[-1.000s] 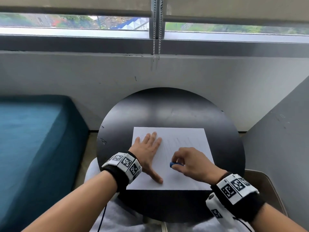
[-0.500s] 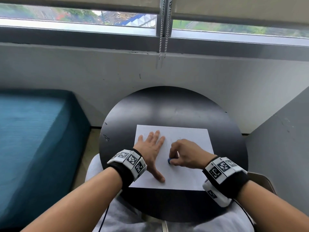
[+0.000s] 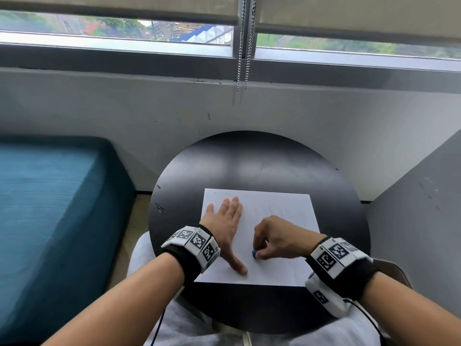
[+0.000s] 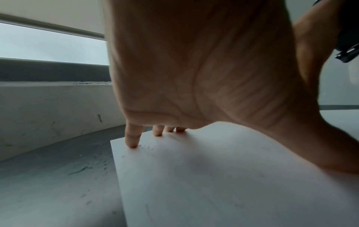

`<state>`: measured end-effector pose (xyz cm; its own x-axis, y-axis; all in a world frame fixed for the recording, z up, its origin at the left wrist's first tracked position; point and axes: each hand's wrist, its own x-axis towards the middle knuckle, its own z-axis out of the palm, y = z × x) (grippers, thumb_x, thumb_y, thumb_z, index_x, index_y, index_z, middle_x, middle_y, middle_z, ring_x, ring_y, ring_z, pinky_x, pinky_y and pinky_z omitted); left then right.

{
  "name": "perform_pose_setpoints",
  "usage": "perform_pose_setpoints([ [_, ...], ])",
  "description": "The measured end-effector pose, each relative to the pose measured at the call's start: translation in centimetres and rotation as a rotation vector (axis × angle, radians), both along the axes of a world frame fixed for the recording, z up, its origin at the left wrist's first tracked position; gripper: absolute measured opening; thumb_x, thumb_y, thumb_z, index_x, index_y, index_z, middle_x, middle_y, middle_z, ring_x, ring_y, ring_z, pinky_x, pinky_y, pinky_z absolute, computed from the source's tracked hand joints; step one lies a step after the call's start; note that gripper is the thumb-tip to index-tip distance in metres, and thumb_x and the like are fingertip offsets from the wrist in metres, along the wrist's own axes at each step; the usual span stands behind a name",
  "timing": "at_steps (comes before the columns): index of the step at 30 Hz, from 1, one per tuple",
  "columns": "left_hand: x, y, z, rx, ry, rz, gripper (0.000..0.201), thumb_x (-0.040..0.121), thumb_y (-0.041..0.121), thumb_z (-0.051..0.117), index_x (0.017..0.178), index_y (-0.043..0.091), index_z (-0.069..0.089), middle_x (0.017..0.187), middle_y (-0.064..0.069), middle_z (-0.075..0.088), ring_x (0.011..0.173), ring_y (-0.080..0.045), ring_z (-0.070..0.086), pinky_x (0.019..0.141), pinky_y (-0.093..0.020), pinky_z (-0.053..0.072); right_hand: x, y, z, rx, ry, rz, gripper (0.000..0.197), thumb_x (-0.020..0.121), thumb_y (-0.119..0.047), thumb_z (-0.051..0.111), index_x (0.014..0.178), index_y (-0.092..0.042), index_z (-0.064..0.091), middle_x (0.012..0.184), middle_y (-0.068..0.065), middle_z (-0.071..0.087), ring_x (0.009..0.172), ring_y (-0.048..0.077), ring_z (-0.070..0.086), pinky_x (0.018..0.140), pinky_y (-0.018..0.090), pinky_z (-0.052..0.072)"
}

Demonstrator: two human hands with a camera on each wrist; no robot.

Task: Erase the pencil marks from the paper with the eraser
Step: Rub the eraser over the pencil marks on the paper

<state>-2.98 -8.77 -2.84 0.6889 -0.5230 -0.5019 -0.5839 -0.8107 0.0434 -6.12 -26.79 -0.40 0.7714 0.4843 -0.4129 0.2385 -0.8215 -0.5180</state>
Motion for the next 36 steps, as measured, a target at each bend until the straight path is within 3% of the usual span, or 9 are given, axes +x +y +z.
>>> perform_pose_setpoints([
  [5,0.0,0.0,0.0,0.005,-0.015,0.003,0.158,0.052,0.083,0.073,0.154,0.004,-0.018,0.163,-0.009,-0.024,0.151,-0.029,-0.016,0.121,-0.055,0.002,2.0,-0.2,-0.2,0.007,-0.118,-0.115,0.006,0.074,-0.025,0.074,0.075,-0.020,0.075,0.074,-0.008,0.067,0.071,0.010,0.061,0.070,0.032,0.052],
  [11,-0.1,0.1,0.1,-0.005,-0.005,0.005,0.158,0.052,0.083,0.073,0.154,0.005,-0.019,0.162,-0.009,-0.025,0.151,-0.029,-0.018,0.121,-0.055,0.001,1.6,0.4,0.0,0.018,0.072,0.009,0.005,0.072,-0.017,0.078,0.074,-0.012,0.076,0.072,-0.003,0.070,0.060,0.004,0.058,0.056,0.019,0.044],
  [15,-0.1,0.2,0.0,-0.009,-0.013,0.005,0.158,0.051,0.084,0.073,0.154,0.006,-0.018,0.163,-0.008,-0.024,0.151,-0.028,-0.017,0.121,-0.054,0.002,3.5,0.1,-0.3,0.052,-0.101,-0.118,0.006,0.071,-0.018,0.078,0.075,-0.013,0.077,0.069,-0.007,0.066,0.062,0.007,0.057,0.061,0.024,0.045],
  [18,-0.1,0.1,-0.1,-0.015,-0.015,0.006,0.158,0.051,0.083,0.073,0.154,0.007,-0.018,0.163,-0.008,-0.025,0.151,-0.028,-0.017,0.121,-0.054,0.001,3.0,0.4,-0.3,0.018,0.011,-0.047,0.005,0.070,-0.014,0.078,0.075,-0.011,0.076,0.068,-0.005,0.068,0.058,0.003,0.057,0.056,0.016,0.043],
  [20,-0.1,0.1,0.0,-0.019,-0.014,0.008,0.157,0.051,0.083,0.074,0.155,0.007,-0.018,0.163,-0.008,-0.024,0.151,-0.028,-0.017,0.121,-0.055,0.001,3.3,0.7,0.1,-0.037,0.067,0.007,0.007,0.070,-0.016,0.079,0.076,-0.013,0.077,0.074,-0.001,0.073,0.062,0.005,0.060,0.058,0.020,0.046],
  [25,0.0,0.2,-0.1,-0.015,-0.025,0.001,0.157,0.051,0.083,0.073,0.155,0.007,-0.017,0.163,-0.008,-0.023,0.151,-0.028,-0.016,0.121,-0.055,0.003,5.3,0.7,-0.1,0.007,-0.126,-0.133,0.003,0.070,-0.020,0.078,0.072,-0.019,0.076,0.073,-0.003,0.071,0.064,0.010,0.058,0.064,0.030,0.048],
  [30,0.0,0.2,-0.2,-0.016,-0.018,0.010,0.158,0.050,0.083,0.074,0.155,0.007,-0.018,0.163,-0.008,-0.024,0.151,-0.028,-0.016,0.121,-0.055,0.002,5.4,0.8,0.2,-0.046,0.089,-0.032,0.005,0.068,-0.016,0.080,0.071,-0.017,0.076,0.074,0.004,0.074,0.058,0.005,0.058,0.052,0.016,0.040],
  [34,0.1,0.2,-0.3,-0.006,-0.024,0.011,0.158,0.050,0.086,0.071,0.155,0.007,-0.017,0.163,-0.009,-0.023,0.151,-0.029,-0.017,0.121,-0.056,0.003,6.8,0.5,-0.1,-0.001,-0.057,-0.166,0.009,0.068,-0.020,0.082,0.074,-0.016,0.078,0.073,0.001,0.073,0.055,0.004,0.055,0.055,0.022,0.041],
  [36,0.1,0.2,-0.4,-0.009,-0.025,0.013,0.159,0.050,0.086,0.072,0.155,0.007,-0.018,0.163,-0.009,-0.023,0.151,-0.029,-0.017,0.121,-0.055,0.002,6.4,0.6,-0.1,-0.003,-0.001,-0.127,0.008,0.069,-0.016,0.081,0.075,-0.013,0.078,0.074,0.005,0.074,0.056,0.005,0.056,0.053,0.019,0.041],
])
